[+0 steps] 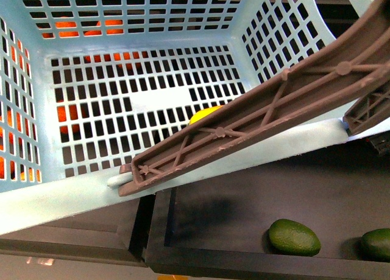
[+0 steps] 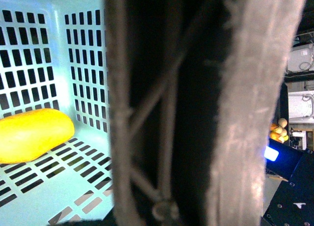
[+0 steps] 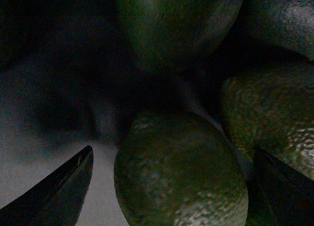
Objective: Pick mango and avocado into basket
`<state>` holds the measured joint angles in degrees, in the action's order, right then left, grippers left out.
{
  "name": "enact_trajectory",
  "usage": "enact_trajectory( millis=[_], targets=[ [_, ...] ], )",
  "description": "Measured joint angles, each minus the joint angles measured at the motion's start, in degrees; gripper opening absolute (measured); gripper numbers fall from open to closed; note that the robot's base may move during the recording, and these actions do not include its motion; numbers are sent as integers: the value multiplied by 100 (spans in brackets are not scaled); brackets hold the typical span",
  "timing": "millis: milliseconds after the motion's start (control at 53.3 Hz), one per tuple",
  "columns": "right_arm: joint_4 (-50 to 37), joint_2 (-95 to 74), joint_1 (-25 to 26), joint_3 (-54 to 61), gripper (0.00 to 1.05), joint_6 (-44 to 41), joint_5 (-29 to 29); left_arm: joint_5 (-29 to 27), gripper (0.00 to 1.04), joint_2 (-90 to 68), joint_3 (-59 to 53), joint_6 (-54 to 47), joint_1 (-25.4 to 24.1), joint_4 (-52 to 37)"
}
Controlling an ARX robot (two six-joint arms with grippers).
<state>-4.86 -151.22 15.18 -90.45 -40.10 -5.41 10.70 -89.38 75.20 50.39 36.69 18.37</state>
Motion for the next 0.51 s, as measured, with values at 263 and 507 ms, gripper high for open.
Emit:
enact_trajectory(
  millis=[263,507],
  targets=[
    [267,-297,-46,-520,96,68,-81,-9,13,0,0,0,0,0],
    [481,-424,-52,-713,96,107,-98,0,13,0,0,0,0,0]
  ],
)
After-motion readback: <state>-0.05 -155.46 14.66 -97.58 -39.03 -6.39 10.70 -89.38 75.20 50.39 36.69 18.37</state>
